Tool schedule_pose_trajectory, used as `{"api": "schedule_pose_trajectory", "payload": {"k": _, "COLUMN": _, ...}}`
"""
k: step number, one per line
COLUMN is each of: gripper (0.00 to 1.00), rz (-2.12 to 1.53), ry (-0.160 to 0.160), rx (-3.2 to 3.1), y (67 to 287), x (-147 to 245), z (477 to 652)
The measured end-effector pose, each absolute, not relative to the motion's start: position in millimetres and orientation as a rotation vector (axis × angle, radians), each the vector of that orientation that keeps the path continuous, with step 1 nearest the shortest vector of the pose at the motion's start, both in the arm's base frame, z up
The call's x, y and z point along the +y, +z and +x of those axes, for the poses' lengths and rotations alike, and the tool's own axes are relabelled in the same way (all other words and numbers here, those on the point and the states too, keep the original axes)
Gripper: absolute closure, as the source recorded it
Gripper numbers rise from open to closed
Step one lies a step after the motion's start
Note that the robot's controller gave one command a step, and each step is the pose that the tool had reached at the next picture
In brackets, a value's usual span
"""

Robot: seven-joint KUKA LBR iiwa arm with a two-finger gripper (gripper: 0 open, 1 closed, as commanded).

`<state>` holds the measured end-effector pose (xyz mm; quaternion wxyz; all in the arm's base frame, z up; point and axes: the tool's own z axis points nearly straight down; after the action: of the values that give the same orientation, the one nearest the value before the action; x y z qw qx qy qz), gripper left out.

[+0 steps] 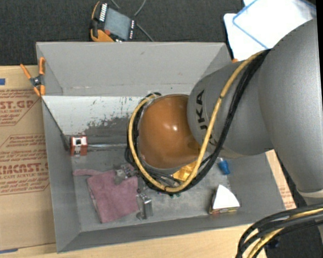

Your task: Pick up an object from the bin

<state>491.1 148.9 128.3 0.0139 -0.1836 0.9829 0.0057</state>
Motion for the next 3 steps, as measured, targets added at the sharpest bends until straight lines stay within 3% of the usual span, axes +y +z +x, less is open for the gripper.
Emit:
{"api": "schedule_pose_trajectory", "payload": {"k": 1, "gripper": 0.00, "rz": -0.685, "ry": 0.018, "rx": 3.029, "y": 71, "x": 147, "z": 488.9}}
{"api": "schedule_pose_trajectory", "payload": {"k": 2, "gripper": 1.00, "rz": -0.592, "ry": 0.023, "rx": 3.047, "y": 71, "x": 160, "z": 506.7}}
{"api": "schedule_pose_trajectory", "payload": {"k": 3, "gripper": 1.00, "rz": -0.592, "ry": 0.023, "rx": 3.047, "y": 71, "x": 160, "z": 506.7}}
